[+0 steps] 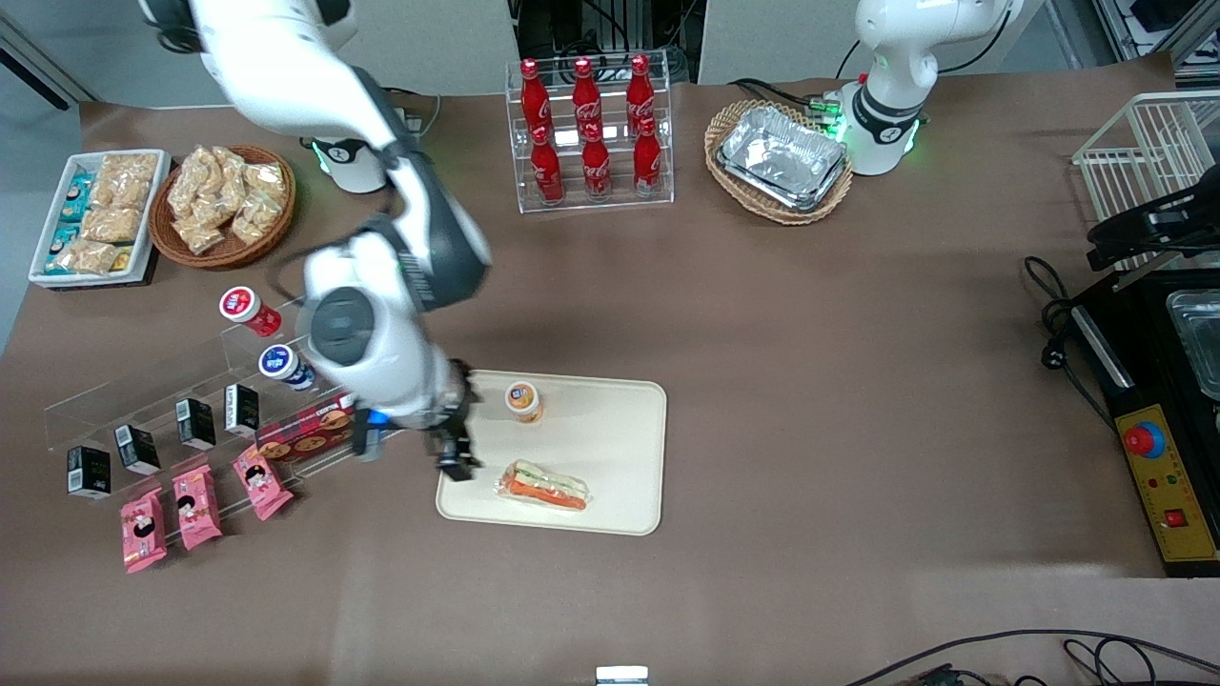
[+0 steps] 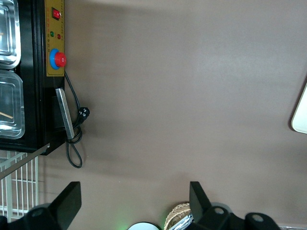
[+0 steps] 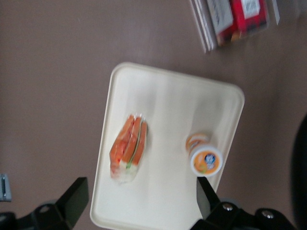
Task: Place sandwich on tray
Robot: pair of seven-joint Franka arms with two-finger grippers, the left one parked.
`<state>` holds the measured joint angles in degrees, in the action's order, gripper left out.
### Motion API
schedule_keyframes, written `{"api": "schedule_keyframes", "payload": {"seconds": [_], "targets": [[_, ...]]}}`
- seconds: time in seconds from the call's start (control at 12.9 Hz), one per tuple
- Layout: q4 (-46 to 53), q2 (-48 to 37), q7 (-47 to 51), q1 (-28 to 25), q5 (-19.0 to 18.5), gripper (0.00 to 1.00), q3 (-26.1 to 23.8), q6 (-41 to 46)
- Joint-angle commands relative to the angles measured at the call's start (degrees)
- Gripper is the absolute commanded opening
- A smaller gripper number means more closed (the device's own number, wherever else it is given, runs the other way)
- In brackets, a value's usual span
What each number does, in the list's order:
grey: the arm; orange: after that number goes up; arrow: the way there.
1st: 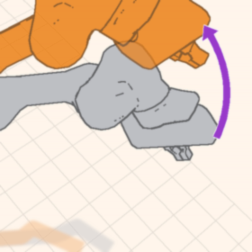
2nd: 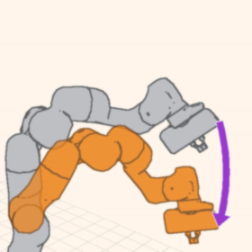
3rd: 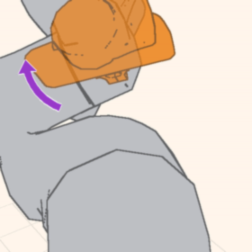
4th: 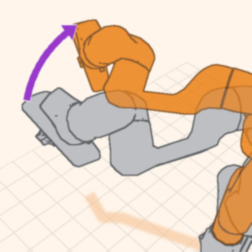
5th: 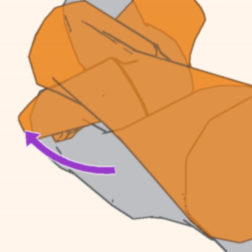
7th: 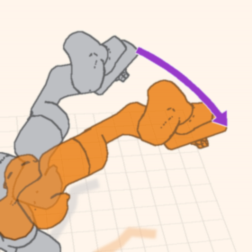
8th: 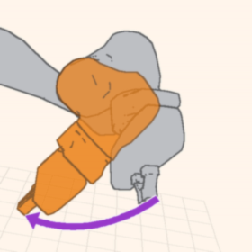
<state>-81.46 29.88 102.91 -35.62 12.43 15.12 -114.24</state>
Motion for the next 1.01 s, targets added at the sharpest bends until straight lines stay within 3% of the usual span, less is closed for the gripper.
{"api": "schedule_keyframes", "payload": {"seconds": [0.0, 0.54, 0.78, 0.93], "targets": [[-3.3, -7.1, -14.2, 6.0, 0.7, 1.00, -0.2, 7.5], [-3.4, -12.5, -66.2, 20.0, -2.8, 1.00, -0.1, 18.3], [-3.4, -14.6, -81.2, 23.6, -3.7, 1.00, 0.1, 21.2], [-4.7, -16.6, -90.0, 25.6, -6.9, 1.00, 0.2, 21.5]]}}
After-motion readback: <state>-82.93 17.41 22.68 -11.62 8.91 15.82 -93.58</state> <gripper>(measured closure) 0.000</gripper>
